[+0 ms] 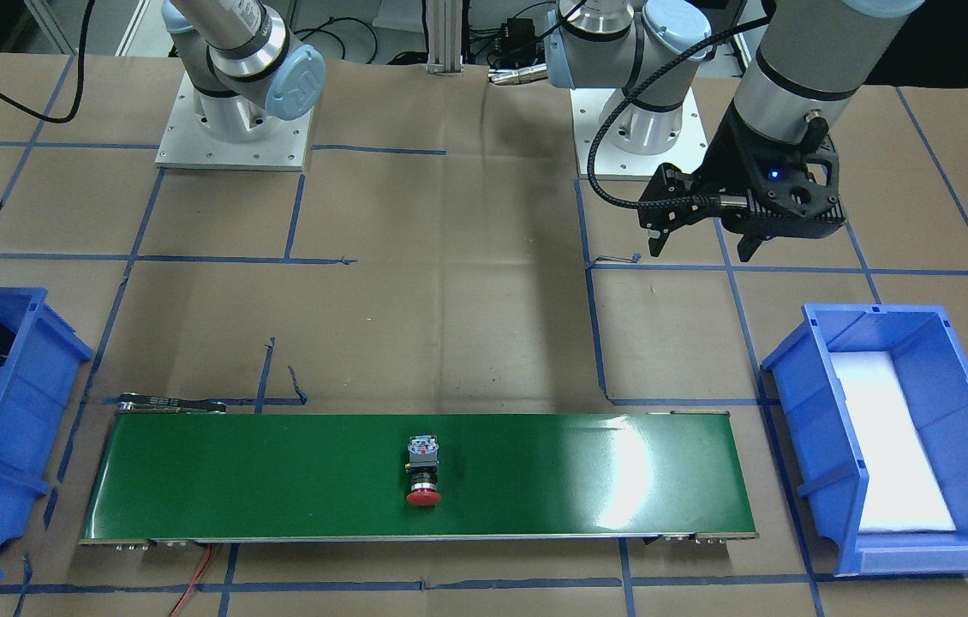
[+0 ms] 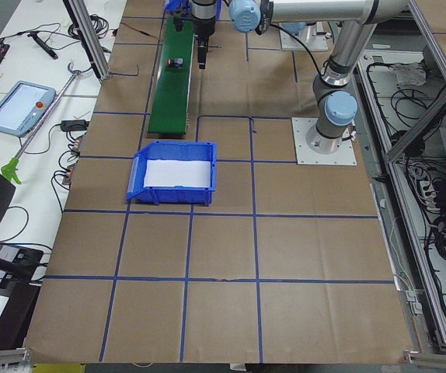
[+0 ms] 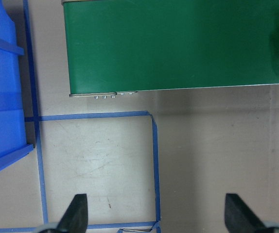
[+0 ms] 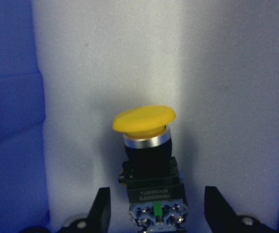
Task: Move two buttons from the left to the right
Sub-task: 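Release the yellow button in the bin and raise the right gripper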
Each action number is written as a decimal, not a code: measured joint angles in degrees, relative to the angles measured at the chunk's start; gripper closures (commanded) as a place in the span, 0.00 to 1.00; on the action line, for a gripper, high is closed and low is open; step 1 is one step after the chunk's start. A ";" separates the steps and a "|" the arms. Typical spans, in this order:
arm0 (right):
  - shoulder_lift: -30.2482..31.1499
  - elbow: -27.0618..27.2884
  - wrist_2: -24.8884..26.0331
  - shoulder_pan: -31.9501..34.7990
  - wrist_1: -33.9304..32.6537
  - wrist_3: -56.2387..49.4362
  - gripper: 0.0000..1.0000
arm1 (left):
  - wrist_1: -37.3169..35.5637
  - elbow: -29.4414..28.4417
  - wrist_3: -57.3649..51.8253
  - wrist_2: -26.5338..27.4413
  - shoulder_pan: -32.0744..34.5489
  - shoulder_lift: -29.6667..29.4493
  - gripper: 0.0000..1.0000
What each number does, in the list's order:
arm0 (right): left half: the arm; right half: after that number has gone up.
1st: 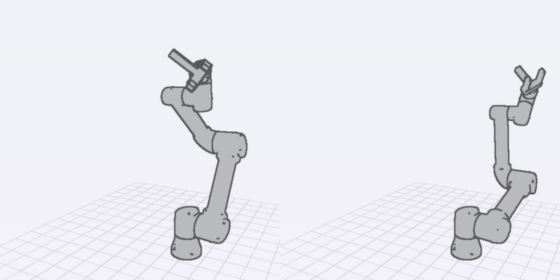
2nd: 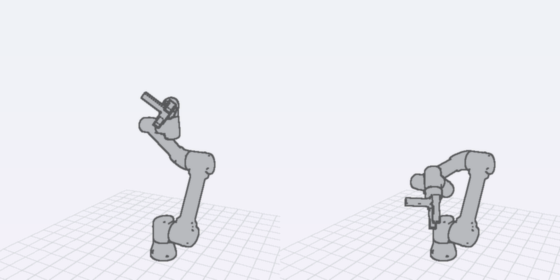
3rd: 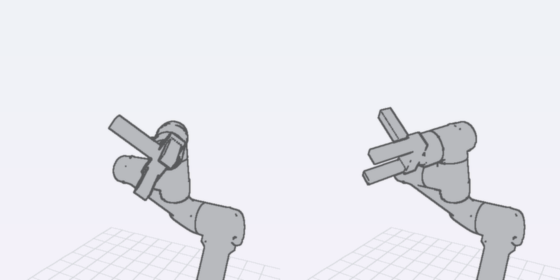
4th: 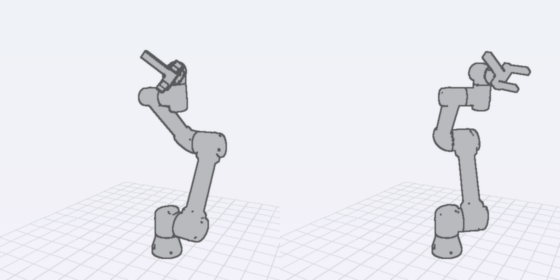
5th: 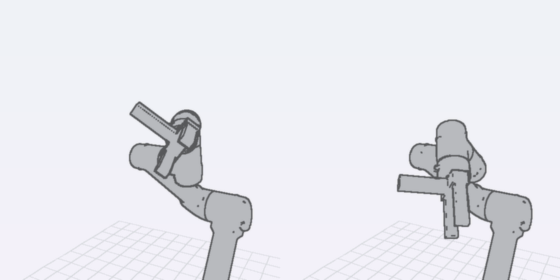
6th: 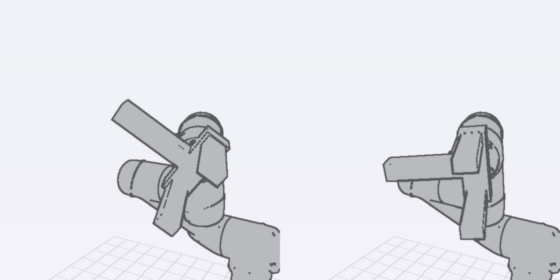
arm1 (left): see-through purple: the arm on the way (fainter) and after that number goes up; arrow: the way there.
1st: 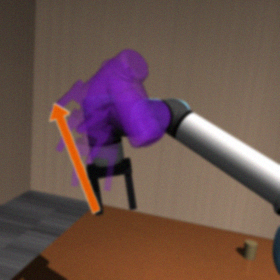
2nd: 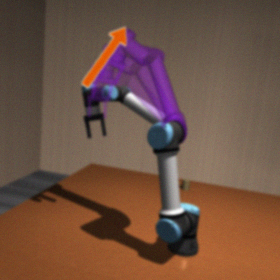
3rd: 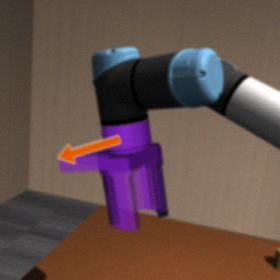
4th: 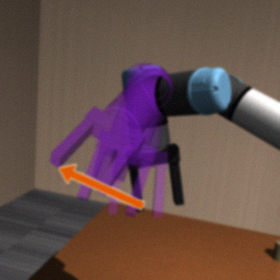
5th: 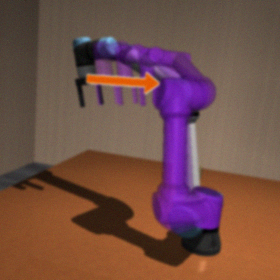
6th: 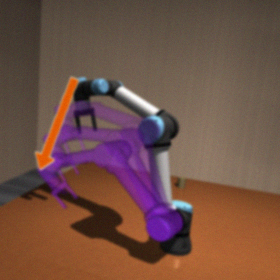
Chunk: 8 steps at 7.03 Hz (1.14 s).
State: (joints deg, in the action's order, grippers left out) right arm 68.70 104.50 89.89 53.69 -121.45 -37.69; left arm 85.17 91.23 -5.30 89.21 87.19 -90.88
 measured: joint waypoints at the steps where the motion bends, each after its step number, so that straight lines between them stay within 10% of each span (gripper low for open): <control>1: 0.11 -0.23 -0.10 0.03 0.00 0.07 0.00 | 0.00 0.00 0.02 0.00 0.00 0.00 0.00; 8: 8.32 -14.28 -2.27 10.13 7.34 10.93 0.00 | -0.09 -0.09 0.05 -0.09 0.00 0.06 0.00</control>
State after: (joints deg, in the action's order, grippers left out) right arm 77.02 90.22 87.62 63.82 -114.11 -26.76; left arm 85.08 91.14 -5.25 89.12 87.19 -90.82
